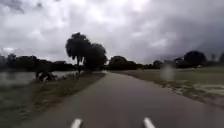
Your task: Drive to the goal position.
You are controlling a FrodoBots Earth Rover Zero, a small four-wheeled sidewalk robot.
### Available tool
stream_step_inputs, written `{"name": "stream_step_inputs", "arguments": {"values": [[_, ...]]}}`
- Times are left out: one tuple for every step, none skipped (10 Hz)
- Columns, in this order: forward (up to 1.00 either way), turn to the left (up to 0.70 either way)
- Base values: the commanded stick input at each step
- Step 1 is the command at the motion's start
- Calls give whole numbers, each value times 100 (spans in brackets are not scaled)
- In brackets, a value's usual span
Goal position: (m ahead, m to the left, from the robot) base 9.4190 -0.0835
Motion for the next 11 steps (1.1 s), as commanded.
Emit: {"name": "stream_step_inputs", "arguments": {"values": [[98, 4], [98, 4], [98, 4], [98, 4], [98, 4], [98, 4], [98, 4], [98, 4], [98, 4], [98, 4], [98, 4]]}}
